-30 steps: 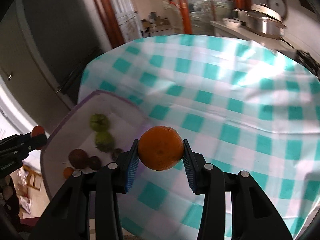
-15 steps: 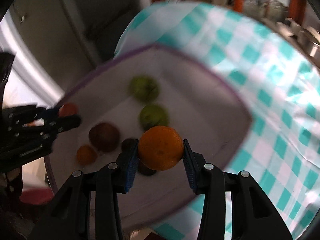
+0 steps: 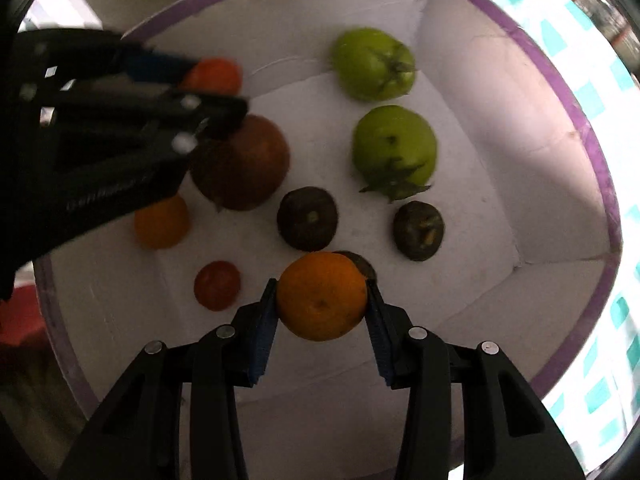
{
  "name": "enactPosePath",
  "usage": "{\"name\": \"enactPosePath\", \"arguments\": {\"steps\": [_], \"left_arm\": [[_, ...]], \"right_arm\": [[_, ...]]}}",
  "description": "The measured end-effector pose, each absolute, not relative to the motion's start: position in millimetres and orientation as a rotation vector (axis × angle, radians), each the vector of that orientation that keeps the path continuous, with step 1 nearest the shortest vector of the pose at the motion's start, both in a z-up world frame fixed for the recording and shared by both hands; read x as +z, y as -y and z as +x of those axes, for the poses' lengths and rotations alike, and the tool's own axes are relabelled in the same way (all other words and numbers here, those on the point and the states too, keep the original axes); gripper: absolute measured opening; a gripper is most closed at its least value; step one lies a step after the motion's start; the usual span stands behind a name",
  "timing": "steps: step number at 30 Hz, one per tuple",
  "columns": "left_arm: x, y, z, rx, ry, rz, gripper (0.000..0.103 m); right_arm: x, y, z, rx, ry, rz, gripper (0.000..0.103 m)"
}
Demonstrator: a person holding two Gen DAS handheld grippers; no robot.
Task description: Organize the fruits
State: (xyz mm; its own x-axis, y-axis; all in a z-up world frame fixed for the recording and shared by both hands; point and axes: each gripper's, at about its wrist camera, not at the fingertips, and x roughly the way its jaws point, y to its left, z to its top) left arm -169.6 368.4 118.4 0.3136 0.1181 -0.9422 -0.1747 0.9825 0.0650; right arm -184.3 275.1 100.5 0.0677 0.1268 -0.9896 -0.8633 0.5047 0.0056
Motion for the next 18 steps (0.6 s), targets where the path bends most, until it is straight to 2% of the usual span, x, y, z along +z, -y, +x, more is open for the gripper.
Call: {"name": "enactPosePath", "arguments": {"steps": [8, 14, 15, 16, 18], "left_arm": [[110.2, -368.8, -143.8, 0.171, -1.222, -0.034, 0.035], [93.6, -370.4, -131.4, 0.137, -1.275, -0.059, 0.036], [92.3, -370.0, -130.6, 0.134, -1.280, -0.059, 0.040], [93.5, -371.9, -130.3, 0.133, -1.276, -0.059, 0.045], [95.9, -371.7, -128.8, 0.114, -1.260, -0.070, 0.052]], "right_arm": [[94.8, -271.0, -180.2, 0.836, -1.326, -0.673, 0.042], [89.1, -267.5, -173.0, 0.823, -1.335, -0.678, 0.043], [87.7, -268.1, -172.1, 0.814, -1.332, -0.677, 0.048], [88.4, -267.5, -170.8, 0.811, -1.330, -0.670, 0.058], [87.0, -263.6, -170.5, 0.814, -1.322, -0.643, 0.064]]}}
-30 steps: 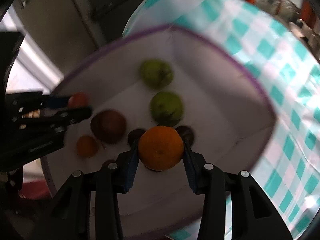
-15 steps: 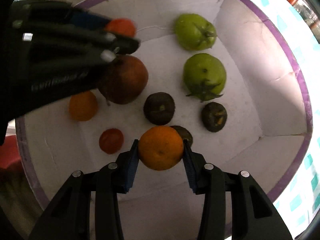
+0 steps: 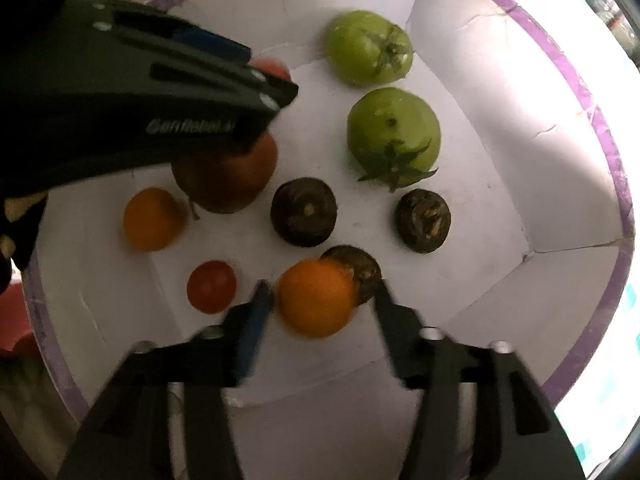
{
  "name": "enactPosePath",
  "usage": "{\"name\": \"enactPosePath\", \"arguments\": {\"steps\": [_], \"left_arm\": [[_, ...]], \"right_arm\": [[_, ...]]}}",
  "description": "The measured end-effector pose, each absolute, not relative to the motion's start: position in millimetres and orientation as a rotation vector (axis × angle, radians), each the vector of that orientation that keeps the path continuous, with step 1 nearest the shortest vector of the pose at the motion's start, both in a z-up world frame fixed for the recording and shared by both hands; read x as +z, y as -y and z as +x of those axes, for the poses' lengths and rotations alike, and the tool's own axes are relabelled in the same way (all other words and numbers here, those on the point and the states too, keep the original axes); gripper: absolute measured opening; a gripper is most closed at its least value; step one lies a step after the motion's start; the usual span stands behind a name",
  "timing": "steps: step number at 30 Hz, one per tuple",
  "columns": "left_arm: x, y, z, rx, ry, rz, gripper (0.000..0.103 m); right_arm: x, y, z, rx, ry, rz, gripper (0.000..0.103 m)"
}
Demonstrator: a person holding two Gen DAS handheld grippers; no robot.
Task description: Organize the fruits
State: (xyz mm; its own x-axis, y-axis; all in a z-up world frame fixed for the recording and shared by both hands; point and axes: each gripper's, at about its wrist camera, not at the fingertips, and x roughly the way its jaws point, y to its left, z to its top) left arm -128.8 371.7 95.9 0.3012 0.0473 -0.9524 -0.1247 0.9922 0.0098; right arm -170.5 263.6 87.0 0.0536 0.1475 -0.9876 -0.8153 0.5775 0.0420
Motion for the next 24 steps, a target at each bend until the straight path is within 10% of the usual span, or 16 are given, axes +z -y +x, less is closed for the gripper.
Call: {"name": "enactPosePath", "arguments": {"steps": [9, 16, 24], "left_arm": [[158.9, -373.8, -166.4, 0.056, -0.992, -0.079, 0.098], [238.1, -395.6, -215.3, 0.175, -0.753, -0.168, 0.101], [235.8, -405.4, -236.3, 0.282, -0.885, -0.246, 0.101]], "right_arm": [[123.7, -237.5, -151.4, 0.794, -1.234, -0.439, 0.077], [163.3, -205.9, -133.3, 0.678, -1.090, -0.349, 0.087], [173.0, -208.8, -129.3, 0.624, -1.086, -0.314, 0.087]]}}
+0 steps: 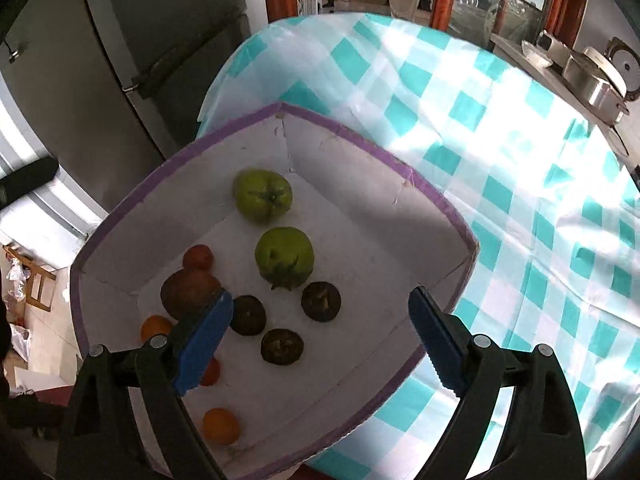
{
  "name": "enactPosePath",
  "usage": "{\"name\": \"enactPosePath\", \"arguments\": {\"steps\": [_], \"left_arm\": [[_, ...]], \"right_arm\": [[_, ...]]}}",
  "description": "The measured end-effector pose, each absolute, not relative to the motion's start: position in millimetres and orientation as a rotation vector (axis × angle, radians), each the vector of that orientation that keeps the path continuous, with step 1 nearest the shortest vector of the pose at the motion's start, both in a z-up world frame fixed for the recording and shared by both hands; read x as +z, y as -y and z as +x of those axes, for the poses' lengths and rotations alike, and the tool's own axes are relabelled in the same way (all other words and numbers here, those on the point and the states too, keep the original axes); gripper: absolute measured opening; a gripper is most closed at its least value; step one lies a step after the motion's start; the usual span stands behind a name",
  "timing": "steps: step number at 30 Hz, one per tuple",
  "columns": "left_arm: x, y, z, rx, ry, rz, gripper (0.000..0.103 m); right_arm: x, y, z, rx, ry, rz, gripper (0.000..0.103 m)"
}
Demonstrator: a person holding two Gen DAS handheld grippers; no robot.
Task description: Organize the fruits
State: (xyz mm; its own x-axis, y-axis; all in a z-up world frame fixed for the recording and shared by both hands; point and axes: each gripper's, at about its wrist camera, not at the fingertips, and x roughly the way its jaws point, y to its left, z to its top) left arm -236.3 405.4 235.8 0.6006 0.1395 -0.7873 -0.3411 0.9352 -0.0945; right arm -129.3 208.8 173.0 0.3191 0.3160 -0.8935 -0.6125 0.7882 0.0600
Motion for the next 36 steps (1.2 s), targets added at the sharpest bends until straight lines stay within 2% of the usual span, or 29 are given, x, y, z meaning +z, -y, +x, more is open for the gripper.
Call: {"name": "enactPosePath", "arguments": {"steps": [9, 14, 36], "left_arm": [[186.8, -380.0, -231.4, 0.180, -1.109, -0.190, 0.101], [164.7, -367.3, -224.4, 0.159, -1.169, -0.143, 0.101], [158.8, -362.7, -218.3, 0.130, -1.194, -0.119, 0.101]], "right_arm": [[161.9, -205.7, -145.3, 0.616, -1.171, -0.271, 0.087], [151.8, -209.3, -151.9, 0.608, -1.202, -0.311, 0.087], [148.9, -206.1, -142.6, 0.571, -1.213, -0.303, 0.087]]}}
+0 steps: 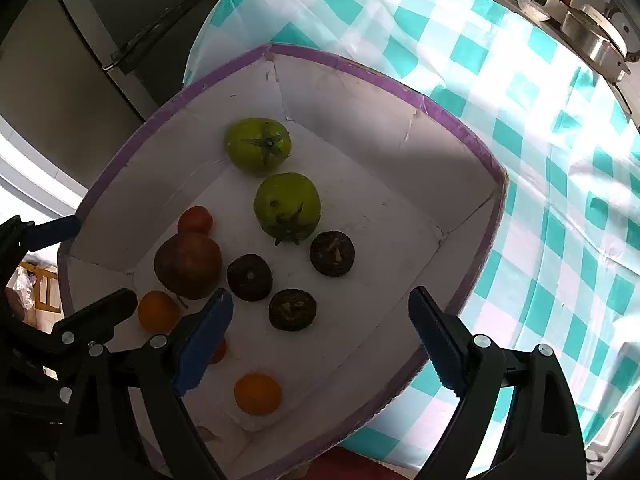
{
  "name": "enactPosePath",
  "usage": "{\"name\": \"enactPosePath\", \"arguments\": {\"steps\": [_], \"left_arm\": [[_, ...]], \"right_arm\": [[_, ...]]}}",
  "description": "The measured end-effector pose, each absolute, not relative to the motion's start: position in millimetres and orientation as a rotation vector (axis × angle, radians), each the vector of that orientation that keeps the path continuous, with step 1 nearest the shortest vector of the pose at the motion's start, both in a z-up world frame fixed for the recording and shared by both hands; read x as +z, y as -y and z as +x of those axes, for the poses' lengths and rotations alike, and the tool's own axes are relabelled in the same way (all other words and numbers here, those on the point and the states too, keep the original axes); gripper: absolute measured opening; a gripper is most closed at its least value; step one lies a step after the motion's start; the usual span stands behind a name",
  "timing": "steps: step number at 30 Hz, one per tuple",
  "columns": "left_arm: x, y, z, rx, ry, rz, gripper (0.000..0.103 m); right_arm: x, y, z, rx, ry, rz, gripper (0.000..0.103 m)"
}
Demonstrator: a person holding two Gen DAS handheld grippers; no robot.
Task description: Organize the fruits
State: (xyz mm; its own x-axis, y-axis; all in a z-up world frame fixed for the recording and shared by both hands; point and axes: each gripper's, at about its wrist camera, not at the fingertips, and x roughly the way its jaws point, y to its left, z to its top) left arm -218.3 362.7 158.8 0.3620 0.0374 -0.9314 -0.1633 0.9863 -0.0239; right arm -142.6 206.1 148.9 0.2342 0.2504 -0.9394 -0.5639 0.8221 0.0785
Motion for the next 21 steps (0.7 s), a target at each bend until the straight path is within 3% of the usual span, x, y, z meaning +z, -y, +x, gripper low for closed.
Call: {"name": "enactPosePath", "arguments": {"steps": [21], "left_arm": [[157.9, -365.3, -219.8, 0.135, -1.202, -0.124, 0.101]], "right_arm": [[150.3, -202.1, -140.6, 0.560, -1.206, -0.280, 0.087]]}}
